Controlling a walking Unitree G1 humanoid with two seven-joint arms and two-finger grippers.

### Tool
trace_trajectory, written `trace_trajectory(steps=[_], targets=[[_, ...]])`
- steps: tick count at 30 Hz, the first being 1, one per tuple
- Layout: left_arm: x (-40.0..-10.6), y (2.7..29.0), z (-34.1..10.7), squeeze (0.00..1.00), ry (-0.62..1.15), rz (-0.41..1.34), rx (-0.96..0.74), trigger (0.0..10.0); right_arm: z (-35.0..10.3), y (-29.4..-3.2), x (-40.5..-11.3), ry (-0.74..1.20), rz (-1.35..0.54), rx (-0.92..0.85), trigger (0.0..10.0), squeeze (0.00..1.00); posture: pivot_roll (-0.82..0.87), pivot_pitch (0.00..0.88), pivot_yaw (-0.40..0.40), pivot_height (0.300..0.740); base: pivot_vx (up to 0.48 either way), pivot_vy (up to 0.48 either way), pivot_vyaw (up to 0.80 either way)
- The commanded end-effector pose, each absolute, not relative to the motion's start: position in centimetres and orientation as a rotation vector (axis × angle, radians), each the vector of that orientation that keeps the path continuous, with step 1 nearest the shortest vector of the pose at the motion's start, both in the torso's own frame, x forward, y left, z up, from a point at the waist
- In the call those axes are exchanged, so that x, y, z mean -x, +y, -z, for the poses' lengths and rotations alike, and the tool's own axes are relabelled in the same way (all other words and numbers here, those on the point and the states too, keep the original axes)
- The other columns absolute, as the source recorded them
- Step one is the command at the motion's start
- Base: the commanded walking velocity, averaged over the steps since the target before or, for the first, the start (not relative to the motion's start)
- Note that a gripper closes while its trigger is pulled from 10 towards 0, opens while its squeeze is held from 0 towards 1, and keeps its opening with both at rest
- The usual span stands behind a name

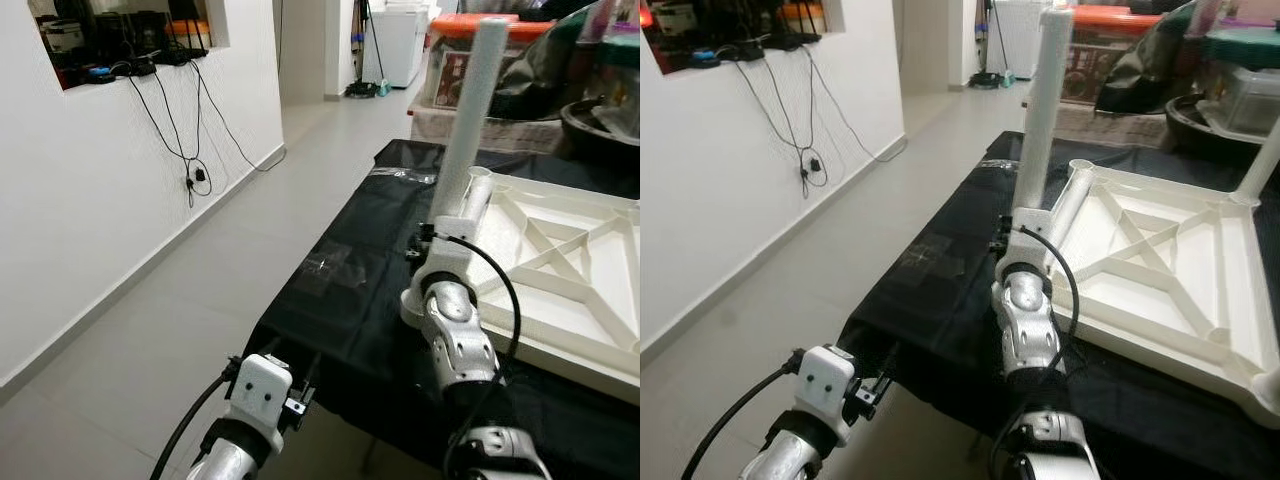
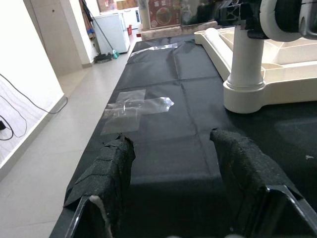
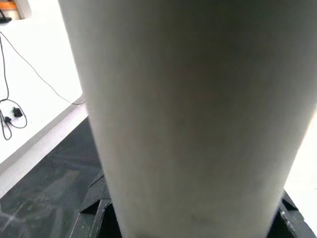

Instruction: Building children table

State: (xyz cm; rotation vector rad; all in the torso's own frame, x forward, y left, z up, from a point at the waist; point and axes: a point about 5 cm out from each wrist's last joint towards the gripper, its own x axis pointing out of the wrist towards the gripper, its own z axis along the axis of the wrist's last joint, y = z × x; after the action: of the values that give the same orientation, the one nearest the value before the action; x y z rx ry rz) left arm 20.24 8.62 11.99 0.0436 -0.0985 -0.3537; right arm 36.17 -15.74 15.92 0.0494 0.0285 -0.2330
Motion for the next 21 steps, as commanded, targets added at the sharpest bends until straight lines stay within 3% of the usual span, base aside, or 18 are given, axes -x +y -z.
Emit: trace_trajectory(steps=[1, 5, 6, 8, 9, 11, 12, 13, 14, 16, 18, 21], targets=[[-20.3, 8.7, -11.7, 0.00, -0.080, 0.352, -0.040, 10.0, -14.3, -15.4, -36.1, 0.100, 0.214, -0.149, 10.0, 0.00, -0.07, 0.000, 0.026, 0.740, 0.000, 0.000, 0.00], [-20.3, 8.8, -11.6, 0.00, -0.080, 0.352, -0.041, 10.0, -14.6, -14.6, -36.4, 0.068, 0.172, -0.161, 10.0, 0.00, -0.07, 0.000, 0.026, 0.740, 0.000, 0.000, 0.00], [-20.3, 8.8, -11.6, 0.00, -0.080, 0.351, -0.041, 10.0, -15.0, -14.0, -36.5, 0.026, 0.130, -0.164, 10.0, 1.00, -0.07, 0.000, 0.026, 0.740, 0.000, 0.000, 0.00], [-20.3, 8.8, -11.6, 0.00, -0.080, 0.351, -0.042, 10.0, -15.5, -13.6, -36.7, -0.017, 0.084, -0.157, 10.0, 0.99, -0.07, 0.000, 0.026, 0.740, 0.000, 0.000, 0.00], [-20.2, 8.8, -11.6, 0.00, -0.080, 0.352, -0.042, 10.0, -16.3, -12.6, -37.0, -0.057, -0.037, -0.180, 10.0, 0.00, -0.07, 0.000, 0.026, 0.740, 0.000, 0.000, 0.00], [-20.2, 8.8, -11.6, 0.00, -0.080, 0.352, -0.042, 10.0, -16.3, -12.6, -37.0, -0.057, -0.037, -0.180, 10.0, 0.00, -0.07, 0.000, 0.026, 0.740, 0.000, 0.000, 0.00], [-20.2, 8.8, -11.6, 0.00, -0.079, 0.352, -0.041, 10.0, -16.5, -12.0, -37.2, -0.055, -0.157, -0.210, 10.0, 0.00, -0.07, 0.000, 0.027, 0.740, 0.000, 0.000, 0.00], [-20.2, 8.8, -11.6, 0.00, -0.079, 0.352, -0.041, 10.0, -16.5, -12.0, -37.2, -0.055, -0.157, -0.210, 10.0, 0.00, -0.07, 0.000, 0.027, 0.740, 0.000, 0.000, 0.00], [-20.2, 8.7, -11.5, 0.00, -0.078, 0.352, -0.041, 10.0, -16.8, -10.9, -37.2, -0.004, -0.395, -0.249, 10.0, 0.00, -0.07, 0.000, 0.027, 0.740, 0.000, 0.000, 0.00], [-20.2, 8.7, -11.5, 0.00, -0.079, 0.352, -0.040, 10.0, -16.8, -10.6, -37.1, 0.020, -0.474, -0.257, 10.0, 0.00, -0.07, 0.000, 0.027, 0.740, 0.000, 0.000, 0.00], [-20.2, 8.7, -11.5, 0.00, -0.078, 0.352, -0.040, 10.0, -16.9, -10.4, -36.7, 0.079, -0.714, -0.231, 10.0, 0.00, -0.06, 0.000, 0.025, 0.740, 0.000, 0.000, 0.00], [-20.2, 8.8, -11.5, 0.00, -0.077, 0.352, -0.041, 10.0, -17.0, -10.4, -36.6, 0.098, -0.793, -0.216, 10.0, 0.00, -0.06, 0.000, 0.025, 0.740, 0.000, 0.000, 0.00]])
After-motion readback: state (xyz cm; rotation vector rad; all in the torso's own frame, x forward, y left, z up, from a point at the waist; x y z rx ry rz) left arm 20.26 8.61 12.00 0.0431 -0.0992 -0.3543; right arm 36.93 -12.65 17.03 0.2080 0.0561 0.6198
